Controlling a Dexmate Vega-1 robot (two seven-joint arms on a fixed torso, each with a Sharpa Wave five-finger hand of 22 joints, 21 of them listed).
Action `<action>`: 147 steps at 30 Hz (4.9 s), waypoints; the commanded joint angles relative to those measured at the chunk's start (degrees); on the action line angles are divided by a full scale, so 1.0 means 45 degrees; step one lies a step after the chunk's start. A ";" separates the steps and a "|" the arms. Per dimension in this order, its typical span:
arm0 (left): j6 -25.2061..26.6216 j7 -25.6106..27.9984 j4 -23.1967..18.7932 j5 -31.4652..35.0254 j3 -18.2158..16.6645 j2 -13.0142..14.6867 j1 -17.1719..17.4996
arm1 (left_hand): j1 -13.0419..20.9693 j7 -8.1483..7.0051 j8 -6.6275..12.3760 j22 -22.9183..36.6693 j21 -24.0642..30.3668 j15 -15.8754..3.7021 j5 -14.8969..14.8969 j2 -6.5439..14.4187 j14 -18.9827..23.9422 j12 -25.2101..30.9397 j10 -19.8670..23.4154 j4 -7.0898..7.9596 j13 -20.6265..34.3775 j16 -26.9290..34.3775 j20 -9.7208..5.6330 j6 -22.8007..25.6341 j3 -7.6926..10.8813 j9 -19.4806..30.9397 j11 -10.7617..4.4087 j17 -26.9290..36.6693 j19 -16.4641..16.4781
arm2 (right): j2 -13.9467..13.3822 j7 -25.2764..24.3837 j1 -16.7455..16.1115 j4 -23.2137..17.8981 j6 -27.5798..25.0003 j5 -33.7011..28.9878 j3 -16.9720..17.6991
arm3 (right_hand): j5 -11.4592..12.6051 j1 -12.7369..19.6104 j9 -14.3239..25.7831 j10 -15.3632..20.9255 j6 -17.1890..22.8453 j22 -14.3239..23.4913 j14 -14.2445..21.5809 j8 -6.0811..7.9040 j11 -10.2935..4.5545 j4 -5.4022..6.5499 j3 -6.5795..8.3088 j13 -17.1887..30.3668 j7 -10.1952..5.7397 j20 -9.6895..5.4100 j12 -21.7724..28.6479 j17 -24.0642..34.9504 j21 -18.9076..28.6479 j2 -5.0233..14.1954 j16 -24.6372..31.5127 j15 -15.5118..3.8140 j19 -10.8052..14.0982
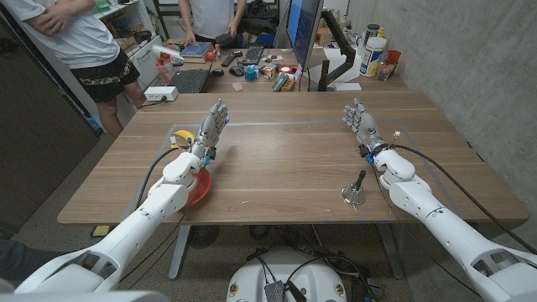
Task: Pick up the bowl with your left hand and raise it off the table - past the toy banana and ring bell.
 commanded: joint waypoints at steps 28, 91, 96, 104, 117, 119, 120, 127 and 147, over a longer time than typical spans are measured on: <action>-0.0781 0.0055 -0.0657 0.0255 -0.0185 0.0264 0.0523 | 0.0185 0.0038 0.0126 0.0064 -0.0057 -0.0017 0.0099 0.0113 -0.0072 0.0103 0.0195 -0.0028 0.0037 0.0071 -0.0647 0.0101 0.0021 0.0052 -0.0032 0.0045 -0.0093 | -0.0155 -0.0232 -0.0160 -0.0328 -0.0323 -0.0154 -0.0122 | 0.0062 0.0102 0.0017 0.0026 0.0022 0.0031 0.0019 0.0042 -0.0030 -0.0011 0.0057 0.0067 -0.0022 -0.0078 0.0002 0.0070 0.0049 0.0044 0.0034 0.0077 0.0019; -0.0904 0.0911 -0.2823 0.1176 -0.0741 0.1643 0.1934 | 0.0318 0.0056 0.0114 0.0078 -0.0306 0.0043 0.0093 0.0248 0.0001 0.0090 0.0227 -0.0075 0.0046 0.0069 -0.0527 0.0160 -0.0066 0.0062 -0.0010 0.0046 -0.0119 | -0.0404 -0.0332 -0.0161 -0.0342 -0.0334 -0.0080 0.0166 | 0.0034 0.0054 0.0018 0.0030 0.0053 0.0034 0.0009 0.0043 -0.0020 -0.0019 -0.0020 0.0069 -0.0045 -0.0038 -0.0007 0.0075 0.0048 0.0054 0.0029 0.0082 -0.0025; -0.0979 0.1006 -0.3024 0.1233 -0.0846 0.1740 0.2137 | 0.0328 0.0075 0.0126 0.0079 -0.0319 0.0050 0.0091 0.0257 0.0007 0.0092 0.0237 -0.0079 0.0047 0.0068 -0.0524 0.0196 -0.0072 0.0063 -0.0005 0.0046 -0.0115 | -0.0368 -0.0294 -0.0136 -0.0246 -0.0293 -0.0053 0.0172 | 0.0033 0.0050 0.0018 0.0023 0.0053 0.0034 0.0007 0.0042 -0.0024 -0.0020 -0.0027 0.0069 -0.0033 -0.0044 -0.0010 0.0075 0.0050 0.0056 0.0029 0.0087 -0.0024; -0.1041 0.1272 -0.3403 0.1406 -0.1082 0.1970 0.2503 | 0.0345 0.0062 0.0130 0.0080 -0.0330 0.0048 0.0087 0.0275 0.0019 0.0095 0.0252 -0.0085 0.0048 0.0069 -0.0513 0.0219 -0.0080 0.0064 0.0019 0.0047 -0.0082 | -0.0349 -0.0270 -0.0105 -0.0176 -0.0255 -0.0062 0.0165 | 0.0033 0.0054 0.0018 0.0039 0.0050 0.0034 0.0014 0.0040 -0.0009 -0.0026 -0.0032 0.0069 -0.0039 -0.0039 -0.0005 0.0073 0.0050 0.0065 0.0031 0.0082 -0.0028; -0.0993 0.1535 -0.3861 0.1628 -0.1366 0.2295 0.2969 | 0.0373 0.0060 0.0120 0.0082 -0.0356 0.0041 0.0079 0.0302 0.0029 0.0090 0.0248 -0.0095 0.0049 0.0066 -0.0511 0.0211 -0.0092 0.0066 -0.0012 0.0047 -0.0057 | -0.0234 -0.0272 -0.0033 0.0015 -0.0186 -0.0044 0.0154 | 0.0029 0.0044 0.0018 0.0041 0.0046 0.0035 0.0011 0.0036 -0.0011 -0.0030 -0.0051 0.0069 -0.0046 -0.0033 -0.0006 0.0074 0.0051 0.0067 0.0030 0.0083 -0.0034; -0.1054 0.1495 -0.3880 0.1621 -0.1396 0.2311 0.3011 | 0.0378 0.0062 0.0120 0.0083 -0.0360 0.0051 0.0078 0.0305 0.0029 0.0089 0.0249 -0.0097 0.0049 0.0065 -0.0502 0.0213 -0.0094 0.0066 -0.0010 0.0047 -0.0055 | -0.0209 -0.0262 -0.0020 0.0043 -0.0162 -0.0026 0.0161 | 0.0029 0.0043 0.0018 0.0042 0.0050 0.0035 0.0015 0.0038 -0.0022 -0.0031 -0.0053 0.0069 -0.0054 -0.0031 -0.0005 0.0073 0.0051 0.0067 0.0032 0.0078 -0.0036; -0.1077 0.1497 -0.3905 0.1626 -0.1414 0.2320 0.3041 | 0.0379 0.0063 0.0120 0.0083 -0.0363 0.0049 0.0078 0.0306 0.0029 0.0091 0.0253 -0.0098 0.0049 0.0065 -0.0501 0.0214 -0.0095 0.0066 -0.0007 0.0047 -0.0057 | -0.0208 -0.0282 -0.0017 0.0038 -0.0168 -0.0036 0.0159 | 0.0029 0.0043 0.0018 0.0044 0.0053 0.0035 0.0008 0.0039 -0.0021 -0.0031 -0.0054 0.0069 -0.0048 -0.0033 -0.0005 0.0073 0.0052 0.0067 0.0029 0.0085 -0.0035; -0.1090 0.1845 -0.4141 0.2076 -0.1479 0.2421 0.3250 | 0.0401 0.0046 0.0140 0.0084 -0.0378 0.0038 0.0072 0.0323 0.0053 0.0102 0.0289 -0.0106 0.0051 0.0069 -0.0500 0.0275 -0.0104 0.0067 -0.0018 0.0048 -0.0030 | -0.0202 -0.0314 -0.0021 0.0031 -0.0154 0.0000 0.0204 | 0.0029 0.0044 0.0018 0.0056 0.0058 0.0035 0.0020 0.0040 -0.0015 -0.0036 -0.0061 0.0069 -0.0055 -0.0030 -0.0001 0.0072 0.0053 0.0070 0.0033 0.0075 -0.0037; -0.1072 0.2337 -0.4939 0.2591 -0.1964 0.2815 0.4044 | 0.0459 0.0011 0.0153 0.0087 -0.0416 0.0040 0.0063 0.0371 0.0125 0.0123 0.0368 -0.0128 0.0054 0.0082 -0.0494 0.0348 -0.0118 0.0070 -0.0022 0.0048 0.0012 | -0.0234 -0.0357 0.0061 0.0045 -0.0180 -0.0036 0.0227 | 0.0031 0.0058 0.0018 0.0052 0.0062 0.0035 0.0005 0.0039 -0.0037 -0.0055 -0.0073 0.0070 -0.0051 -0.0033 -0.0005 0.0069 0.0053 0.0079 0.0025 0.0076 -0.0045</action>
